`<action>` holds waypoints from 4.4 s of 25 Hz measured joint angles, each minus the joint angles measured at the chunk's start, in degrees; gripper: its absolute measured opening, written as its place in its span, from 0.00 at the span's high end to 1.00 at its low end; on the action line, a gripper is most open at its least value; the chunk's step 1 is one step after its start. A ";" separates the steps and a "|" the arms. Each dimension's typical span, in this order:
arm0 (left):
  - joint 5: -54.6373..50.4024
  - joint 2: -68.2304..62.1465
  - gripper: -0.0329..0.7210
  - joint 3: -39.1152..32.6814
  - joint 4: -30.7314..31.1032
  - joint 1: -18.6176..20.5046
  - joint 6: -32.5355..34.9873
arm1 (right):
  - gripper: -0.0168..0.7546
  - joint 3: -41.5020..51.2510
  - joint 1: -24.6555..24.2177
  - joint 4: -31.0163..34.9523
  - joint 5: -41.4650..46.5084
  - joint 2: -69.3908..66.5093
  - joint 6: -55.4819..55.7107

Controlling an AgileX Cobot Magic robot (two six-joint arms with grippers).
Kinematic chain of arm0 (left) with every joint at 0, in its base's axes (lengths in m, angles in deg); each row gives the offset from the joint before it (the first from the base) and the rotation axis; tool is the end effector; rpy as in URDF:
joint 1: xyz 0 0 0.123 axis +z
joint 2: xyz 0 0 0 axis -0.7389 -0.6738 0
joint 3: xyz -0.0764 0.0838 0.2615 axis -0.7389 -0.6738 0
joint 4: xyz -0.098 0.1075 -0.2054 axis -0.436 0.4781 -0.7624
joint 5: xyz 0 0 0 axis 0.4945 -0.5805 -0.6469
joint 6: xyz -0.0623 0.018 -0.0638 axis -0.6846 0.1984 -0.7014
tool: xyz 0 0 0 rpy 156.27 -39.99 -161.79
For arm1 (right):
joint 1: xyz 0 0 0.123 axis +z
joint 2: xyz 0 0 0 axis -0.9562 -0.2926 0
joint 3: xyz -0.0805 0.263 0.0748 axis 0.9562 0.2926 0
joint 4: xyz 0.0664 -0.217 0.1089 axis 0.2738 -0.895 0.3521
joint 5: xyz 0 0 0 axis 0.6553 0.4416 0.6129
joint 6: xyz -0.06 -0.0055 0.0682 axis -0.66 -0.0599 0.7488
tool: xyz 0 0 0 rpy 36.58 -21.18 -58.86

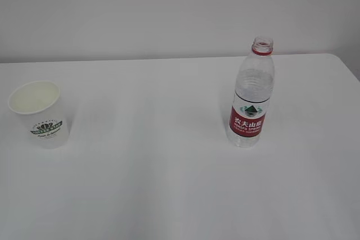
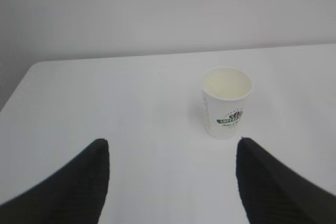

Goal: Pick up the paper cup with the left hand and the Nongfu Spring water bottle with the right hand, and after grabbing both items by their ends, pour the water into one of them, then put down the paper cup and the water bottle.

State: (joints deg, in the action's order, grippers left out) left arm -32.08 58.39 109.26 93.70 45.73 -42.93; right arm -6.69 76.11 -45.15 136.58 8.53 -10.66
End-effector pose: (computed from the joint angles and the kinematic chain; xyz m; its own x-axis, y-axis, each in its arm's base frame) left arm -0.0089 0.0070 0.3072 -0.2836 0.0036 -0.9589 -0.0384 0.9992 0.0151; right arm -0.0063 -0.0058 0.2919 -0.3169 -0.0604 -0.9465 -0.0110 0.9981 -0.0600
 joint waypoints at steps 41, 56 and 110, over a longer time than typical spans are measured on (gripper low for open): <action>33.91 -23.78 0.25 0.00 0.90 0.00 0.69 | 0.28 5.83 0.00 -0.09 -55.49 -29.18 -5.79; 48.52 -39.82 0.25 0.00 3.34 0.00 0.77 | 0.28 5.83 0.00 -3.41 -68.98 -42.32 -5.83; 113.08 -80.74 0.27 -32.12 14.02 -0.23 -6.75 | 0.28 27.18 0.00 -12.25 -119.76 -89.12 -1.24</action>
State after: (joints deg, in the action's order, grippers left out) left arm 81.00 -22.35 77.14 107.72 45.51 -49.68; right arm 20.50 76.11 -57.40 16.82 -80.59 -11.91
